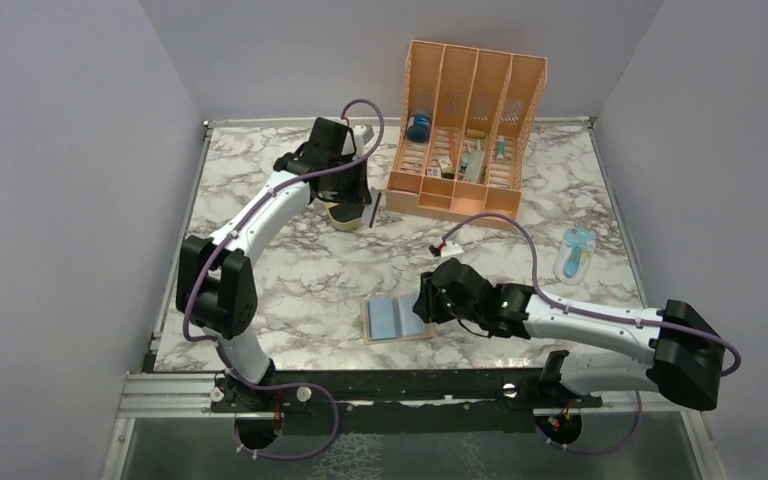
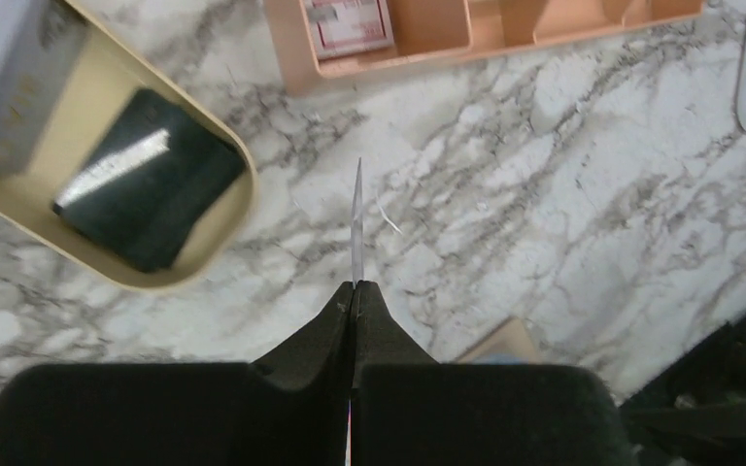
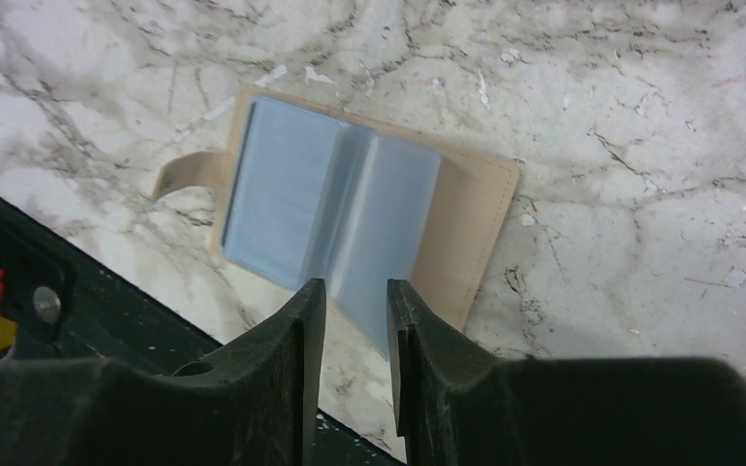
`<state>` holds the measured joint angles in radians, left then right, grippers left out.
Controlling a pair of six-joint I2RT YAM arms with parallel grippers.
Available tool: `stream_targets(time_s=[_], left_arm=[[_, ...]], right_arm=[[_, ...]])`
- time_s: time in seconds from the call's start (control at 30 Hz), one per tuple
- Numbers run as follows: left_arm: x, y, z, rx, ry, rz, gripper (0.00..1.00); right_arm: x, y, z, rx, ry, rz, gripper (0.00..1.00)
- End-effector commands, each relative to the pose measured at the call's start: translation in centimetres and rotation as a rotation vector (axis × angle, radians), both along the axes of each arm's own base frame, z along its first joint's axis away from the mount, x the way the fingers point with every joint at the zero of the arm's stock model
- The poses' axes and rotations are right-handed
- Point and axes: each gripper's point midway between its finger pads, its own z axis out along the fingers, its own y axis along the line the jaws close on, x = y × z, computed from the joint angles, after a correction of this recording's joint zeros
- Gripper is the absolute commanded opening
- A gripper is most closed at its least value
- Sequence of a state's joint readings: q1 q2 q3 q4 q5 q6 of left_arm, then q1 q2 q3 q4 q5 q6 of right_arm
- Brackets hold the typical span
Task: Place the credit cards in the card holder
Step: Pick up the credit card from the storage box, then insert the credit card into the card holder.
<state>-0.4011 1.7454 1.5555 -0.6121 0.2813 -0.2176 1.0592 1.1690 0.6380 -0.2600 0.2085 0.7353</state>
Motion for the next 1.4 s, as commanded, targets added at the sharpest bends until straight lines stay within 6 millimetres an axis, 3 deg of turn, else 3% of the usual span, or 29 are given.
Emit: stream_targets(time_s=[0.0, 0.2, 0.63, 1.03, 1.23, 1.37], left_arm=[[-3.0, -2.1, 1.1, -0.236, 0.084, 0.033, 0.0], [-6.5, -2.0, -1.9, -0.313, 0.226, 0.094, 0.0], [-13.6, -2.6, -5.3, -0.456, 0.373, 0.134, 0.0], [-17.4, -4.2, -9.6, -0.361, 0.429, 0.138, 0.0], [-18.5, -4.3, -10.6, -0.346, 0.448, 0.143, 0.0], [-19.2, -4.2, -11.2, -0.353, 0.463, 0.15, 0.0]], right_arm=[[0.9, -0.2, 0.0, -0.062, -0.022, -0.021, 0.3], [1.4, -1.1, -1.7, -0.157, -0.017, -0.05, 0.29], [1.3, -2.1, -3.4, -0.188, -0.005, -0.082, 0.18], [0.8, -2.6, -4.2, -0.192, 0.017, -0.088, 0.18], [0.5, -1.2, -0.3, -0.096, 0.014, -0.053, 0.19], [0.3, 0.8, 2.3, 0.041, -0.022, 0.006, 0.19]])
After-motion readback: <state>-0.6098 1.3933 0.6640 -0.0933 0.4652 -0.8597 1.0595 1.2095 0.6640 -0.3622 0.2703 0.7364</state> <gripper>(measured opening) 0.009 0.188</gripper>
